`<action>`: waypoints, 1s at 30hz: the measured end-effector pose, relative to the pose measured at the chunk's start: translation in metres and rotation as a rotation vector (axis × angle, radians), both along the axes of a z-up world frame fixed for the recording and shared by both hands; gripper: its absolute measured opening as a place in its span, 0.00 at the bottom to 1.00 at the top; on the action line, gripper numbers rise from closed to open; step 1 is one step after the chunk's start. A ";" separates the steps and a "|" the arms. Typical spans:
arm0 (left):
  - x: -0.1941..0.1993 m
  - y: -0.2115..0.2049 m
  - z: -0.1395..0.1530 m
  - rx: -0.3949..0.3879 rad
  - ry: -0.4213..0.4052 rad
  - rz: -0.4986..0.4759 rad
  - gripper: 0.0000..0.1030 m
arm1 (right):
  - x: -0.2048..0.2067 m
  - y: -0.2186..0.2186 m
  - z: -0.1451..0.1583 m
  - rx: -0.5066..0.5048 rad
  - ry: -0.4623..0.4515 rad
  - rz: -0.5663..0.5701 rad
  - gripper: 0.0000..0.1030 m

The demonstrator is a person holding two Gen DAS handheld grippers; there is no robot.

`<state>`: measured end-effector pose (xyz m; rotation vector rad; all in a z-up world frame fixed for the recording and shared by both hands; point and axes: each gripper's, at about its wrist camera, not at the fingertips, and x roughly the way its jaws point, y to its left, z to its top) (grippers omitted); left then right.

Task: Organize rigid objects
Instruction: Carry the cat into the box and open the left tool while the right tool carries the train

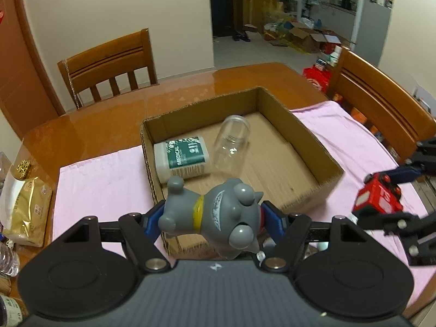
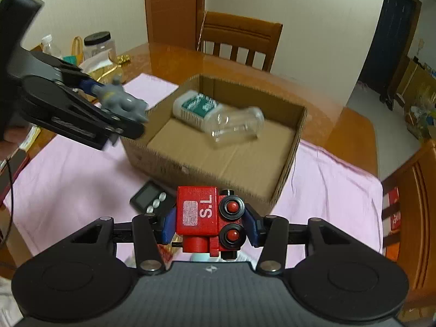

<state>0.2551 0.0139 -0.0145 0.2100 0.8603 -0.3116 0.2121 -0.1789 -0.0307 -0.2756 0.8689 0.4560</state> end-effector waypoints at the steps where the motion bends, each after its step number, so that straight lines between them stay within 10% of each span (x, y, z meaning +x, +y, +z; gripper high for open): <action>1: 0.005 -0.001 -0.002 0.004 0.001 0.006 0.70 | 0.003 0.001 0.000 -0.001 -0.003 0.000 0.53; 8: 0.026 0.000 -0.014 -0.009 -0.087 0.100 0.93 | 0.023 0.004 0.003 -0.006 -0.018 -0.006 0.53; 30: -0.039 0.046 -0.016 -0.006 -0.097 0.308 0.97 | 0.094 0.025 0.000 -0.029 -0.014 -0.025 0.53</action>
